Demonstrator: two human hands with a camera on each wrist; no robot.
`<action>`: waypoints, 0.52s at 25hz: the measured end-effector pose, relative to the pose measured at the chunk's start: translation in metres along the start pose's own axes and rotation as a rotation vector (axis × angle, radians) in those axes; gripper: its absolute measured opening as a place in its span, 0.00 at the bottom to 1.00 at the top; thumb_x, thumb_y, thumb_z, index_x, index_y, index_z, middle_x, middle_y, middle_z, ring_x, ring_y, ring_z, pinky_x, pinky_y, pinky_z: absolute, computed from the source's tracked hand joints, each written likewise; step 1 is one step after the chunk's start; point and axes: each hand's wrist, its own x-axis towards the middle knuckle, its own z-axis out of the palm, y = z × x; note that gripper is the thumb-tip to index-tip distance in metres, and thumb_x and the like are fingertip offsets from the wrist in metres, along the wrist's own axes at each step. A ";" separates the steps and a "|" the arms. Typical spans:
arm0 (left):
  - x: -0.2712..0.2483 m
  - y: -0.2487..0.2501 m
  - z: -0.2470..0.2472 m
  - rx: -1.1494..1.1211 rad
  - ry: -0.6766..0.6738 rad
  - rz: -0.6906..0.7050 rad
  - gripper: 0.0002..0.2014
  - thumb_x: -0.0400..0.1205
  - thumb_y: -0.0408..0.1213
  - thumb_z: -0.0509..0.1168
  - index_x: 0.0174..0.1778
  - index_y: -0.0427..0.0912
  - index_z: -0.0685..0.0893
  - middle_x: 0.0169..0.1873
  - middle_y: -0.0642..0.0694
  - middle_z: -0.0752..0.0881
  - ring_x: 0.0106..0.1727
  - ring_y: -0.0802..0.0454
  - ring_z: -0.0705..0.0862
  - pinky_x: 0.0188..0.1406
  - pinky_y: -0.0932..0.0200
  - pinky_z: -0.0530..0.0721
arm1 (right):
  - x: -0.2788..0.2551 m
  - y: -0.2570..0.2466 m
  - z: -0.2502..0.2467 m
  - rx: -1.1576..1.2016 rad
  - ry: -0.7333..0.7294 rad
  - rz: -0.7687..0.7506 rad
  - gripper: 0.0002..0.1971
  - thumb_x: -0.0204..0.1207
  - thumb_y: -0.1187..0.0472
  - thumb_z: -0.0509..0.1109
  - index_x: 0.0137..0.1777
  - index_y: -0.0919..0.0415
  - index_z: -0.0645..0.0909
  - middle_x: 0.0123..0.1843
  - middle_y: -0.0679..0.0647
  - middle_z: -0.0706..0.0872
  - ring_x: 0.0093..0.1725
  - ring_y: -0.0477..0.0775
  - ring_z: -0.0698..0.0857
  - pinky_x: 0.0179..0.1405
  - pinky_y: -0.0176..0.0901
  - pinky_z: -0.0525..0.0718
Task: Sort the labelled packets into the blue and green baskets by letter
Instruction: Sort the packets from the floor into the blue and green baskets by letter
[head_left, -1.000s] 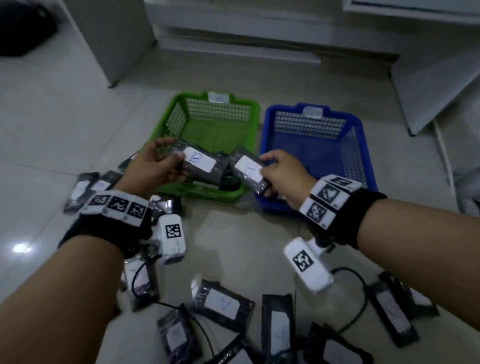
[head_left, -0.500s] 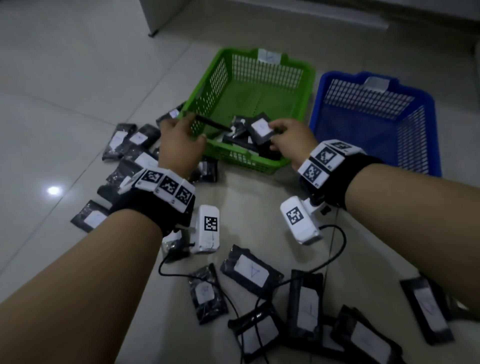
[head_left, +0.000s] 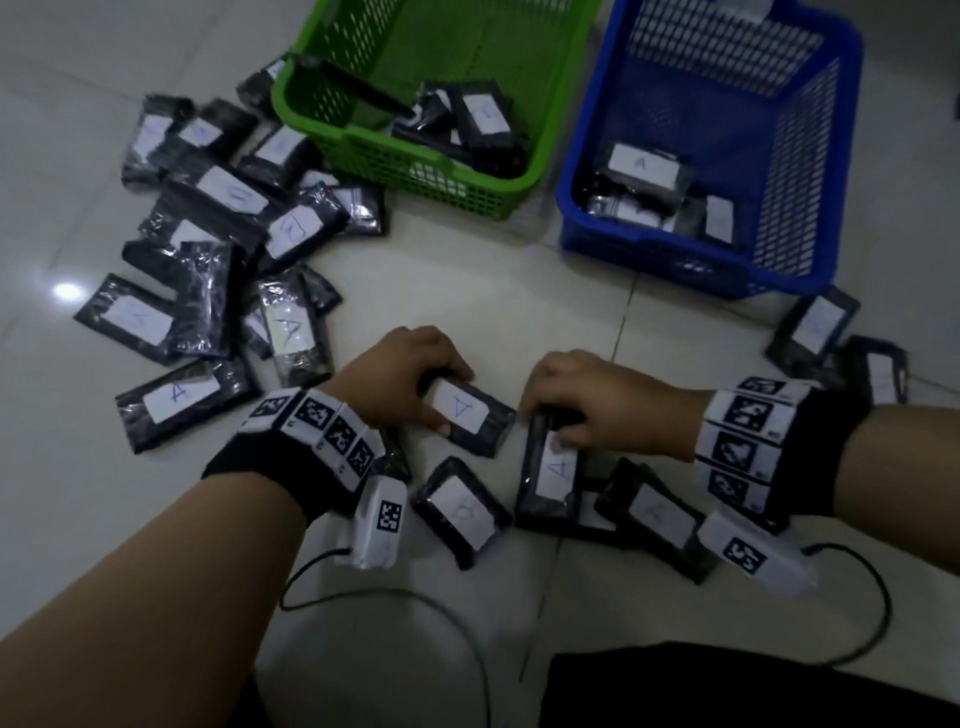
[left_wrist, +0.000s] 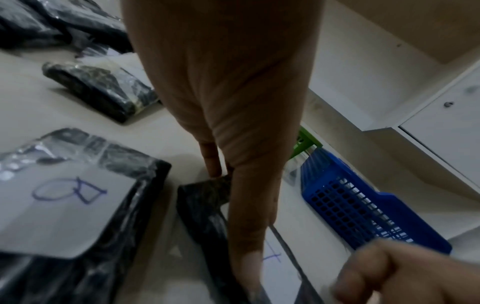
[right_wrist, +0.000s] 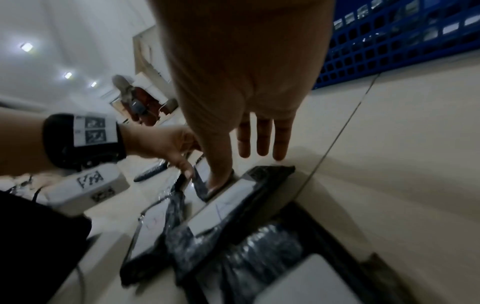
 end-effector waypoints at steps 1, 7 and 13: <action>0.001 0.000 0.001 0.014 -0.001 -0.034 0.33 0.59 0.47 0.82 0.61 0.47 0.85 0.54 0.48 0.80 0.57 0.53 0.77 0.55 0.67 0.67 | -0.003 0.002 0.006 -0.088 -0.107 -0.030 0.24 0.69 0.57 0.77 0.65 0.45 0.79 0.67 0.51 0.72 0.66 0.52 0.69 0.65 0.46 0.74; 0.009 0.009 -0.013 -0.101 -0.008 -0.238 0.17 0.67 0.42 0.79 0.51 0.47 0.85 0.48 0.51 0.82 0.52 0.53 0.81 0.45 0.65 0.74 | 0.000 0.010 0.010 -0.283 -0.145 -0.082 0.25 0.66 0.58 0.77 0.61 0.49 0.72 0.63 0.51 0.69 0.59 0.53 0.67 0.53 0.46 0.76; 0.031 0.031 -0.053 -0.538 0.266 -0.277 0.09 0.74 0.43 0.74 0.47 0.47 0.85 0.42 0.47 0.88 0.39 0.50 0.86 0.43 0.52 0.87 | -0.007 0.024 -0.045 0.156 0.017 0.174 0.16 0.72 0.57 0.75 0.55 0.54 0.72 0.47 0.51 0.82 0.43 0.50 0.79 0.36 0.39 0.75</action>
